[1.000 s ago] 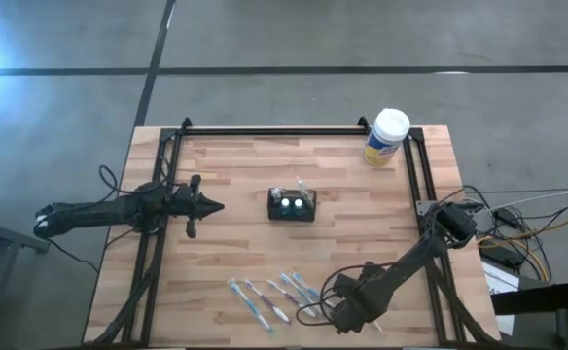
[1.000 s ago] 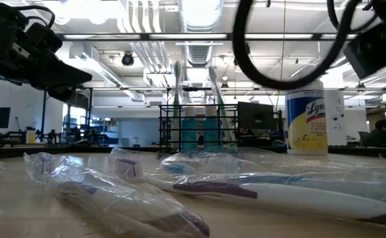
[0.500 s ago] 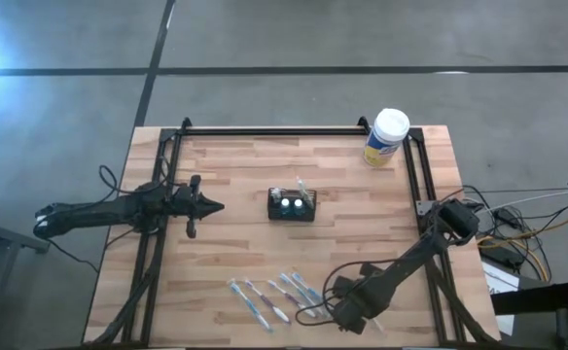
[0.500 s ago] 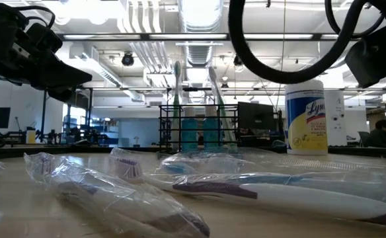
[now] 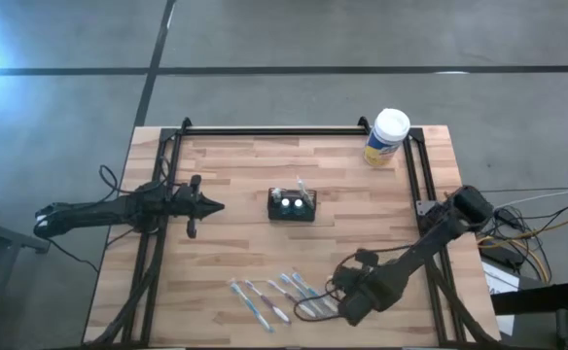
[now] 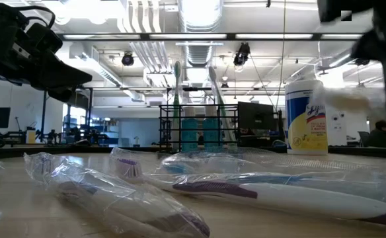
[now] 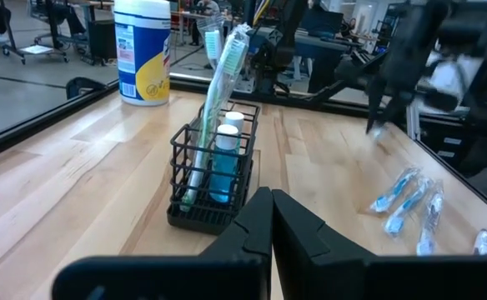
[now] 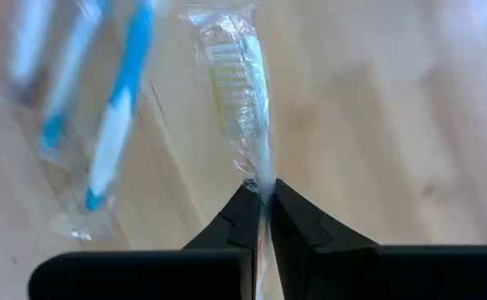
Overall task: Pick & Place toothbrushing station
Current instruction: Put the orange toothbrush into the wire organizer
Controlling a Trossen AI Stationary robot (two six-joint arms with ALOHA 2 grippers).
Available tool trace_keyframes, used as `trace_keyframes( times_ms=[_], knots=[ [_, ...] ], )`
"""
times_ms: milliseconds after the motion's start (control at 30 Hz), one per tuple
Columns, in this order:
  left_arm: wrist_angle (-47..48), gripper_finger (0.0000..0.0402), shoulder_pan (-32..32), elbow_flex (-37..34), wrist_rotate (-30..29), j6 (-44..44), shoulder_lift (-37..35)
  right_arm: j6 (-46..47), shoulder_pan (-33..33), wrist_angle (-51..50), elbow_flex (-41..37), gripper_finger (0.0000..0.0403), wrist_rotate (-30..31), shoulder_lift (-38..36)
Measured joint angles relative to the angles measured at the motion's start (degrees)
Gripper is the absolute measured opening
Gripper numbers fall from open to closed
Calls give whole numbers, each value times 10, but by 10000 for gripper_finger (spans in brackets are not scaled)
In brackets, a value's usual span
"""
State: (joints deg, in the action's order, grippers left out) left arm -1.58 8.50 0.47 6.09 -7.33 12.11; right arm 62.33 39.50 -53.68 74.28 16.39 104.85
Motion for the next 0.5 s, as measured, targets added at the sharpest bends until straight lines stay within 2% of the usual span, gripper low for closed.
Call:
trace_keyframes(
  times_ms=[133,267,500],
  knots=[
    [0,5,0,0,0,0,2,-79,-7,39,0,14,84,-63],
    [0,5,0,0,0,2,2,-211,-12,116,-1,14,161,-122],
    [1,5,0,-1,0,8,5,-411,-15,254,-36,14,199,-210]
  ],
)
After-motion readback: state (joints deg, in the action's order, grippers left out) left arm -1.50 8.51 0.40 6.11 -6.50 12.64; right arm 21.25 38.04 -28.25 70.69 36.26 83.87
